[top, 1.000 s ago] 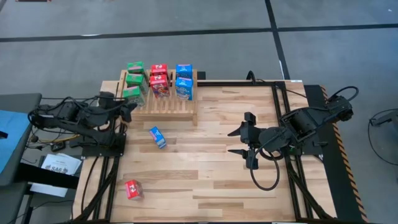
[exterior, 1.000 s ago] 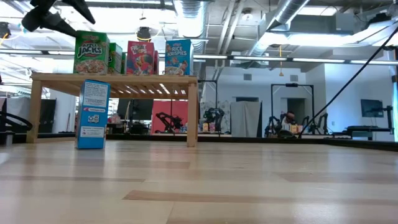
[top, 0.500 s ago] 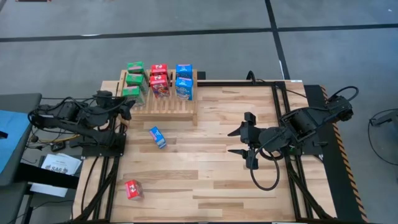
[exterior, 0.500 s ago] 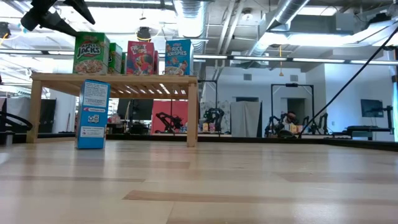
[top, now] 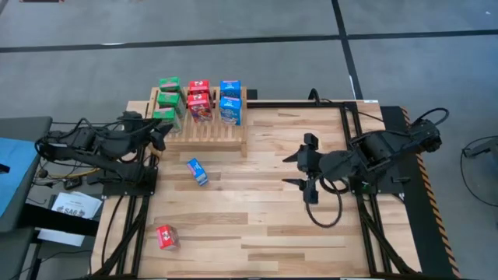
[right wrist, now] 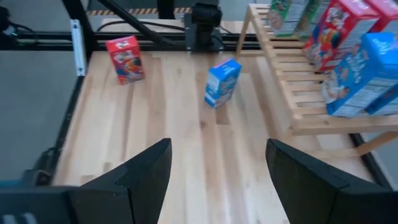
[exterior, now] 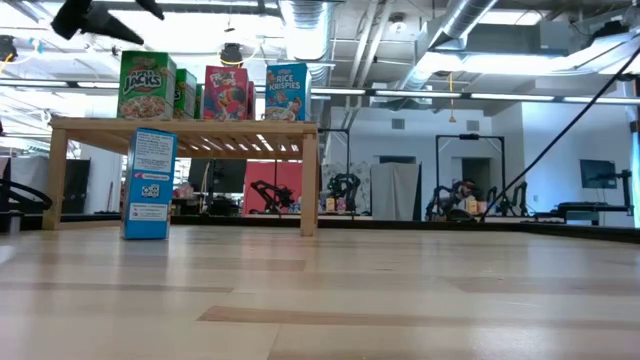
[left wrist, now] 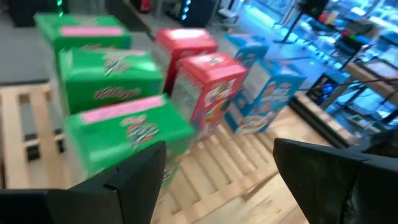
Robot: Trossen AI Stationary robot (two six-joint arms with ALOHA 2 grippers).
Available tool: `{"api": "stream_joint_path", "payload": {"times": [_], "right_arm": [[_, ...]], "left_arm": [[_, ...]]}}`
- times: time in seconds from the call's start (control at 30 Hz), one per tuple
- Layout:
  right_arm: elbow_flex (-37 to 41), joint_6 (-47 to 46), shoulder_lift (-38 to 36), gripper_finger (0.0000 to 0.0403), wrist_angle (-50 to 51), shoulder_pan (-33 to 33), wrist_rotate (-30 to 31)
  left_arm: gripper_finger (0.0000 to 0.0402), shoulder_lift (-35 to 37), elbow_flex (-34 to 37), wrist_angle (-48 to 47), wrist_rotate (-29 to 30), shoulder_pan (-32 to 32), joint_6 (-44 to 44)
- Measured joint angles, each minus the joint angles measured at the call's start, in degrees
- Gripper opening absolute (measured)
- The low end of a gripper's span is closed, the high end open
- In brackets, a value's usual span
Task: Stack cereal on shelf
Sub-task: Put the red cereal box on the shelf aligned with the other red cereal box
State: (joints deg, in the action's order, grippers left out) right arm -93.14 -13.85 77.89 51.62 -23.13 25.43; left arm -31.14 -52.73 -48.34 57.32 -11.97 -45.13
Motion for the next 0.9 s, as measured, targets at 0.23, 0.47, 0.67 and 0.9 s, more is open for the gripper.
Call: {"api": "stream_joint_path", "payload": {"times": [0.23,0.47,0.67,0.9], "right_arm": [[0.00,3.83,0.00,0.0286,-0.29,4.87,0.00],[0.00,7.76,0.00,0.0286,-0.24,8.04,-0.02],[0.00,13.08,0.00,0.0286,-0.30,11.73,-0.02],[0.00,16.95,0.00,0.0286,-0.26,17.64,-0.02]], "left_arm": [[0.0286,0.00,0.00,6.21,0.12,0.00,7.55],[0.0286,0.00,0.00,7.36,0.07,0.00,8.49],[0.0286,0.00,0.00,7.34,-2.68,-0.02,12.63],[0.0286,0.00,0.00,7.37,-2.71,-0.02,18.85]]}}
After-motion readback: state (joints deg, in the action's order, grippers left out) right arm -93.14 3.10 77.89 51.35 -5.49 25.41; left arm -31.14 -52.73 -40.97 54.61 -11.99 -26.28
